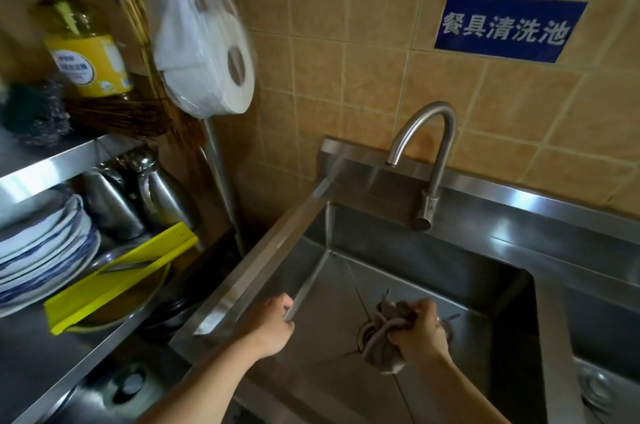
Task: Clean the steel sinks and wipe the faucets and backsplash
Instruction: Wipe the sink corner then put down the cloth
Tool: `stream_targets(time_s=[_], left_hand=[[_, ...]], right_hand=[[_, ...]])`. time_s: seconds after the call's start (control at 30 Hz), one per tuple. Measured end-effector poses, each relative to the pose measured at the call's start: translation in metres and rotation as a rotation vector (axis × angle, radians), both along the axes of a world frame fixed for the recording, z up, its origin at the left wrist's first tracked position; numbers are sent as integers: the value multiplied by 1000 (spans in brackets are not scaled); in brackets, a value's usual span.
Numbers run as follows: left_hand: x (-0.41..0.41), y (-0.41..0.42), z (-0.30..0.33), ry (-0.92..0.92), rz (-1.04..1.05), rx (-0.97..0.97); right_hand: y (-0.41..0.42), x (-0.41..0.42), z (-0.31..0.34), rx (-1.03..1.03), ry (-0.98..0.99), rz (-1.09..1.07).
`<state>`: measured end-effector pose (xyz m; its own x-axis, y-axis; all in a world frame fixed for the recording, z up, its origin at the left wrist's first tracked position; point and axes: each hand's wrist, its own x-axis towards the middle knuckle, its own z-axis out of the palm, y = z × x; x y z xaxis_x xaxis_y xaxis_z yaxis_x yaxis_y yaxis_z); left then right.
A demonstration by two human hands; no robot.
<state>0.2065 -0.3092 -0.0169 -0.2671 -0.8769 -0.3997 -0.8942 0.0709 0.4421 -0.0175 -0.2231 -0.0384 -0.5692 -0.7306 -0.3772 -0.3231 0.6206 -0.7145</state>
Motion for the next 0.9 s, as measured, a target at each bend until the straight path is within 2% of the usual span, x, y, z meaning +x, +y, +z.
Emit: stream_targets(time_s=[0.1,0.17,0.3,0.67,0.8,0.9], left_hand=[[-2,-21,1,44,-2,-9],[-6,-35,2,67,-21,-10],[-8,-79,0,96,-78,-19],[-6,-238,-14,133,-274,-94],[-16,-283,-23,145,-281,-95],[-25,-306,-31,150,-272,-76]], right_hand=[[-26,2,1,-38,13,61],[-42,5,6,-86,-44,48],[-87,13,2,-175,-132,-57],[-200,50,-24,-211,-223,-372],[-242,54,-16,-378,-325,-451],[-282,46,-10,-476,-310,-440]])
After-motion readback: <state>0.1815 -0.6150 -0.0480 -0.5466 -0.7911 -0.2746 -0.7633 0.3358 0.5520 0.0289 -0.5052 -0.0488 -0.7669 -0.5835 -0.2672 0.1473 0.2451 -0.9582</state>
